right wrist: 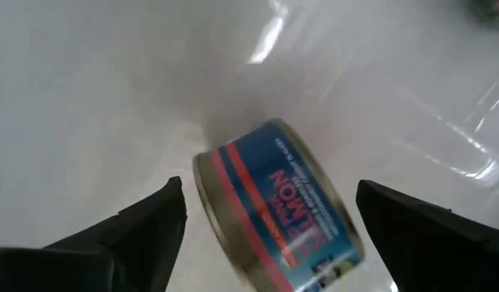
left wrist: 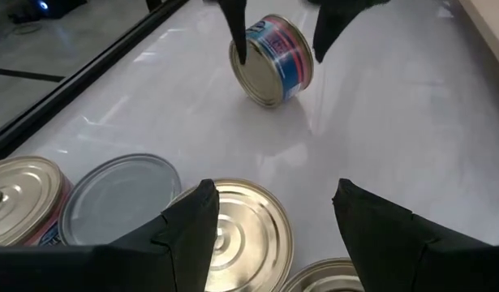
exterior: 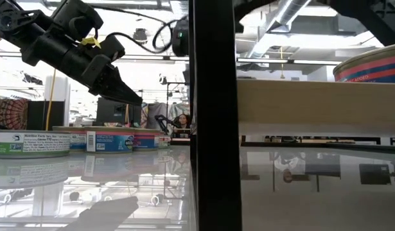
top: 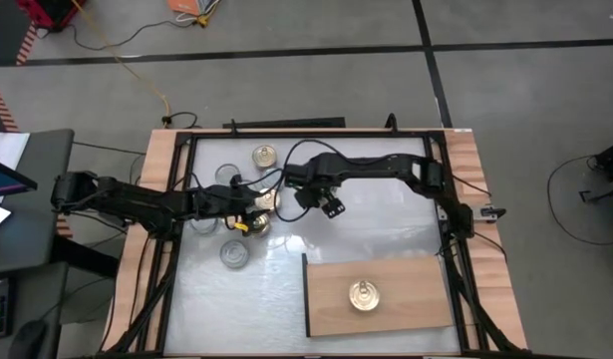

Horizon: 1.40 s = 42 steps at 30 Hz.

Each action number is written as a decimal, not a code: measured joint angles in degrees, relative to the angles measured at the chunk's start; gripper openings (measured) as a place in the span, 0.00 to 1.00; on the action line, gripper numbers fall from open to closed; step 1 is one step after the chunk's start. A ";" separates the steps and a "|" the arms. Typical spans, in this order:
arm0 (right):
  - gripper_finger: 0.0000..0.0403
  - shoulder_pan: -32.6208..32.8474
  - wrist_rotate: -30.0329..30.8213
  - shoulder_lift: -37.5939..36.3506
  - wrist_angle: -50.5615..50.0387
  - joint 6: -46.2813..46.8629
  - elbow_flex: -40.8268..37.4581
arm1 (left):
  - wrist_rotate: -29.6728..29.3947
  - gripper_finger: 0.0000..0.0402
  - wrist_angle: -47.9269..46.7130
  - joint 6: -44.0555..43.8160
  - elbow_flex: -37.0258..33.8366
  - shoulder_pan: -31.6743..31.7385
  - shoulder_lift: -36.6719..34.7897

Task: Stack canned seafood by type on shelf
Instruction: Stack the blue pink tuna can on top of the blue pink tuna can on the shelf

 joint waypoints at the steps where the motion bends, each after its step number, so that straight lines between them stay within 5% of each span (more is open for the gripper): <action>1: 0.97 -0.21 -0.01 0.53 -0.06 -0.09 -0.02 | 0.01 0.58 -0.08 -0.13 0.00 0.00 -0.01; 10: 0.87 -1.45 -1.50 0.73 -3.15 0.98 -0.05 | 0.34 0.58 -0.40 0.04 -0.01 0.00 0.00; 19: 0.53 -1.81 -2.90 0.68 -3.45 1.26 -0.74 | 0.34 0.58 -0.39 -0.25 0.01 0.00 0.00; 27: 0.52 -2.89 -3.73 -1.23 -11.70 5.95 -0.25 | 0.32 0.58 -0.42 -0.54 0.00 0.00 0.00; 29: 0.52 -3.58 -7.38 -2.91 -14.89 9.77 0.72 | 0.32 0.58 -0.42 -0.56 -0.01 0.00 0.00; 35: 0.52 -6.03 -32.30 -9.46 -18.97 19.52 0.29 | 0.29 0.58 -1.70 -0.21 0.01 0.00 0.00; 42: 0.52 -2.04 -46.20 -17.55 -17.78 25.47 -6.37 | 0.31 0.58 -3.12 -0.52 0.01 -0.01 -0.02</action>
